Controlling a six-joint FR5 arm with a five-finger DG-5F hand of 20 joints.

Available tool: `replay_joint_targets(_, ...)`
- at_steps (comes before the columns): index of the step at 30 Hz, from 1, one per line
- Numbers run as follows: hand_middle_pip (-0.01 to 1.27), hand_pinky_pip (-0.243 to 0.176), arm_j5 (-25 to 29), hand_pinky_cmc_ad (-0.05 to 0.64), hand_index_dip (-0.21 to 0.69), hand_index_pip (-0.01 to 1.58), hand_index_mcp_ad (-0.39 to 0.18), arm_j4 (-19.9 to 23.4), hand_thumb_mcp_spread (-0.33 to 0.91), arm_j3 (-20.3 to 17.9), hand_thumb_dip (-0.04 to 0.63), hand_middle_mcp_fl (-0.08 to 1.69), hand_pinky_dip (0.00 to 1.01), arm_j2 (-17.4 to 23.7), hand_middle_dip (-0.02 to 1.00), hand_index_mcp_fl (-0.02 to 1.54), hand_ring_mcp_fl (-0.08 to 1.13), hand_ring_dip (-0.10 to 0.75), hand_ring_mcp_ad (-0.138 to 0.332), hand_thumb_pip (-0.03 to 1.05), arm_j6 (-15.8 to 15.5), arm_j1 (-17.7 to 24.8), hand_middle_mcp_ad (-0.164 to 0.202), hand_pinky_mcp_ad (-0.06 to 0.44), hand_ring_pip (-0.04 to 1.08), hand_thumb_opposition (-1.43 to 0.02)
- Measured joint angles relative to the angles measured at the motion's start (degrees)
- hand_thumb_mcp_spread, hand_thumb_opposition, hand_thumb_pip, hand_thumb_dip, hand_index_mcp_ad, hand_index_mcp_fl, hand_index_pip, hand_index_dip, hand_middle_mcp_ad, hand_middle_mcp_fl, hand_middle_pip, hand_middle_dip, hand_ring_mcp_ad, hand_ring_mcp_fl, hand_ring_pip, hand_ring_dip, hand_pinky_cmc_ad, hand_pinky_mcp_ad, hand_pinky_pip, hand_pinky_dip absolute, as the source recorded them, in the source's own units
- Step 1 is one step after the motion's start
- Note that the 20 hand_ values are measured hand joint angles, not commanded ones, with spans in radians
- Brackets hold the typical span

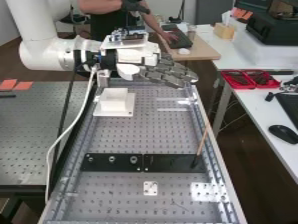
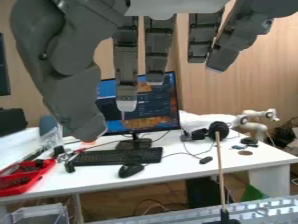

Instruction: Grab the drill bit and place it in the clear container

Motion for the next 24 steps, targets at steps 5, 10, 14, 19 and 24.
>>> replay_joint_targets(5,0.10,-0.063,0.41,0.305,0.154,1.03,-0.082,-0.13,0.38,-0.15,0.283,0.22,0.33,0.72,0.25,0.11,0.01,0.044,0.182,0.66,-0.65,-0.40,0.010,0.133,0.09,-0.81)
replay_joint_targets(10,0.10,-0.063,0.78,0.305,0.152,1.01,-0.082,0.31,0.38,-0.45,0.283,0.22,0.33,1.59,0.25,0.12,0.01,0.044,0.182,0.65,-1.03,-0.44,0.010,0.133,0.09,-0.81)
replay_joint_targets(14,0.10,-0.063,1.05,0.305,0.152,1.01,-0.082,0.36,0.38,-0.53,0.283,0.22,0.33,2.00,0.25,0.12,0.01,0.044,0.182,0.65,-1.04,-0.39,0.010,0.133,0.09,-0.81)
replay_joint_targets(19,0.11,-0.063,1.55,0.305,0.152,1.01,-0.079,0.24,0.38,-0.67,0.286,0.22,0.33,2.58,0.25,0.12,0.01,0.044,0.182,0.65,-1.29,-0.29,0.012,0.133,0.09,-0.81)
replay_joint_targets(24,0.11,-0.063,2.09,0.305,0.152,0.99,-0.082,0.53,0.38,-0.99,0.286,0.22,0.33,3.12,0.25,0.13,0.01,0.044,0.182,0.65,-1.49,-0.27,0.010,0.133,0.09,-0.81)
